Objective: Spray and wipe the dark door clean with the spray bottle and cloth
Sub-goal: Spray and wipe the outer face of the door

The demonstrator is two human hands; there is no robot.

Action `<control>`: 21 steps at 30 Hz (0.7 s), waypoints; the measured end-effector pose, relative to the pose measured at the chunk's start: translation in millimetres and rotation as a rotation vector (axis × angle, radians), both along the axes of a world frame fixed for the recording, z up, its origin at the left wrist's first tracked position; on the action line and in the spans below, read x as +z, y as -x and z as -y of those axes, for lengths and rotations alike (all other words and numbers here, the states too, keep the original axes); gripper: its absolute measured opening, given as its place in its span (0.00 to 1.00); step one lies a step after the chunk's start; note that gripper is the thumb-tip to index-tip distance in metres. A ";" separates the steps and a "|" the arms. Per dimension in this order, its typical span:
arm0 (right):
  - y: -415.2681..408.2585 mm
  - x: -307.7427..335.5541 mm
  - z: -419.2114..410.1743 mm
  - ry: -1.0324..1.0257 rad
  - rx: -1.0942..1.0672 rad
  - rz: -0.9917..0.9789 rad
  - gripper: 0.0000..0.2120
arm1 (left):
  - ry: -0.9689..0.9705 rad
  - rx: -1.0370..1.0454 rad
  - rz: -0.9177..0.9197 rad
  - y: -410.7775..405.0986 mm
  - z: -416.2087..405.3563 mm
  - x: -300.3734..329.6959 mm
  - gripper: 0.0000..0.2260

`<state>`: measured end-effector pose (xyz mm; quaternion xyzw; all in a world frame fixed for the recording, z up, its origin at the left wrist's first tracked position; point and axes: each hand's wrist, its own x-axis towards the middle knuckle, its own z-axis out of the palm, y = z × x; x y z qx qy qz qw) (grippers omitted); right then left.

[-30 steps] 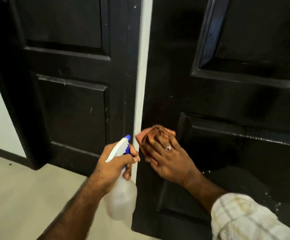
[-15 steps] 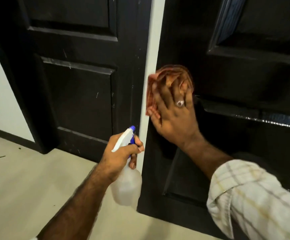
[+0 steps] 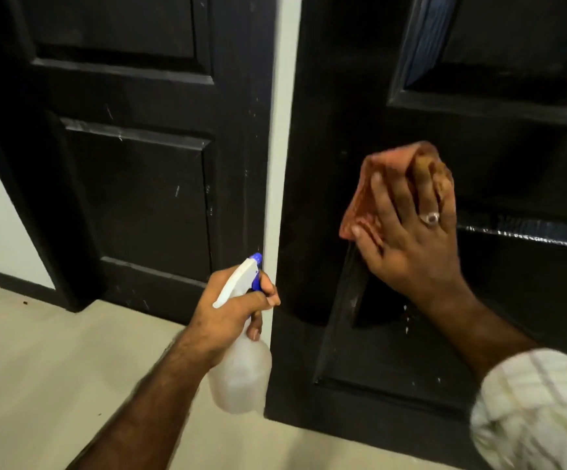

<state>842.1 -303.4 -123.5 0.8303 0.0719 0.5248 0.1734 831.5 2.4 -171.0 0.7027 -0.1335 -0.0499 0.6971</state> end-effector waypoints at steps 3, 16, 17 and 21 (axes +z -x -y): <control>-22.2 4.1 -44.3 -0.205 0.024 0.020 0.38 | 0.030 0.054 -0.029 -3.5 7.9 -10.0 0.05; 2.4 -275.0 -15.6 0.596 0.201 -0.717 0.33 | -0.119 0.134 -0.196 4.6 24.1 -135.4 0.05; 1.0 -264.0 -14.2 0.564 0.250 -0.665 0.30 | -0.140 0.178 -0.208 5.2 23.1 -143.0 0.05; -21.0 -177.9 -38.4 0.280 0.262 -0.396 0.27 | -0.089 0.232 -0.211 -7.8 13.0 -174.3 0.05</control>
